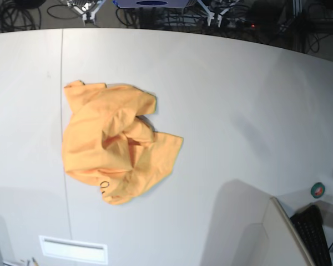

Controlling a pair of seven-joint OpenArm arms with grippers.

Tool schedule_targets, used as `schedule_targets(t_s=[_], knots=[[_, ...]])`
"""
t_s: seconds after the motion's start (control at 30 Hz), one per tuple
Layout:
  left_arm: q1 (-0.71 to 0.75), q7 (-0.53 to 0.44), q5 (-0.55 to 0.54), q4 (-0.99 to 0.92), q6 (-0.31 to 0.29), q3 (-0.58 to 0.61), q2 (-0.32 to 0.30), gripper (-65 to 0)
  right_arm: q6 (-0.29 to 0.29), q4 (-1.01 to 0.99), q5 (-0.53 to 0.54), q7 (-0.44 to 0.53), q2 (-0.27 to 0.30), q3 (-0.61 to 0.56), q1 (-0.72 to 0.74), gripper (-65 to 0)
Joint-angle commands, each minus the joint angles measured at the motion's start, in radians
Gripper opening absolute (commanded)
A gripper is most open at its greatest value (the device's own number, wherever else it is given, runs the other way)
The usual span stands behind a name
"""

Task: Layout the t-shirt on the table in an organized manner, then fold the t-shirt properly

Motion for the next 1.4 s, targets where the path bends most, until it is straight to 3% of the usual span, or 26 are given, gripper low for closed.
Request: schedule_targets(t_s=[0.0, 0.7, 0.83, 0.97, 1.37], knots=[[0.012, -0.001, -0.002, 0.015, 0.006, -0.001, -0.005, -65.0, 0.006, 0.003, -0.003, -0.008, 0.006, -0.003, -0.002, -65.0], [0.016, -0.003, -0.002, 0.029, 0.006, -0.006, -0.011, -65.0, 0.009, 0.067, -0.004, 0.018, 0.016, -0.004, -0.033, -65.0], [0.01, -0.003, -0.002, 0.025, 0.006, -0.007, -0.023, -65.0, 0.009, 0.063, -0.004, 0.06, 0.016, -0.004, -0.04, -65.0], [0.015, 0.0, -0.002, 0.023, 0.006, 0.001, -0.028, -65.0, 0.009, 0.061, -0.004, 0.005, 0.016, -0.004, -0.04, -65.0], [0.036, -0.003, 0.007, 0.032, 0.006, 0.002, -0.028, -65.0, 0.009, 0.067, -0.004, 0.003, 0.016, -0.004, -0.042, -65.0]])
